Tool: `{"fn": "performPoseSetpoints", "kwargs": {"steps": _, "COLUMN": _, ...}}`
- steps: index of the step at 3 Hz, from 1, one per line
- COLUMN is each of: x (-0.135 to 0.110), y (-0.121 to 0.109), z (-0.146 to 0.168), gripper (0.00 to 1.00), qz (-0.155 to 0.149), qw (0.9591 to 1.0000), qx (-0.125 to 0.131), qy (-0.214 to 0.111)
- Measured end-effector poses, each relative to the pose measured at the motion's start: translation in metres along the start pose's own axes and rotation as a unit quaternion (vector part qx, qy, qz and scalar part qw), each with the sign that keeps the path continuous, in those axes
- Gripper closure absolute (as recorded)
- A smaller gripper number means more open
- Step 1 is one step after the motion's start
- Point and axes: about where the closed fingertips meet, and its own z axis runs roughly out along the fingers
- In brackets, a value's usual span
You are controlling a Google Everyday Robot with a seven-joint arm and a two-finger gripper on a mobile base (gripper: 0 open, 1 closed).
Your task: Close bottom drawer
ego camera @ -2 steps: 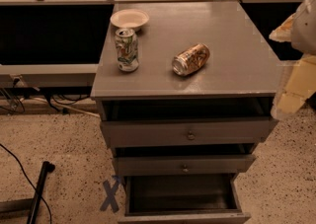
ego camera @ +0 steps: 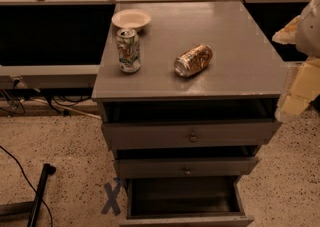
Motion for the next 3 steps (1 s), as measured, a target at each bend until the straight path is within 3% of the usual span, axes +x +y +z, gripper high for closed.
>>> {"fn": "performPoseSetpoints", "kwargs": {"steps": 1, "x": 0.014, "y": 0.015, "z": 0.051, "gripper": 0.0, "qz": -0.01, "qw": 0.9982, "qx": -0.034, "qy": -0.047}}
{"fn": "performPoseSetpoints", "kwargs": {"steps": 2, "x": 0.042, "y": 0.056, "z": 0.128, "gripper": 0.0, "qz": 0.009, "qw": 0.9884, "qx": -0.069, "qy": -0.135}}
{"fn": "performPoseSetpoints", "kwargs": {"steps": 3, "x": 0.071, "y": 0.098, "z": 0.196, "gripper": 0.0, "qz": 0.059, "qw": 0.9693, "qx": -0.074, "qy": -0.227}}
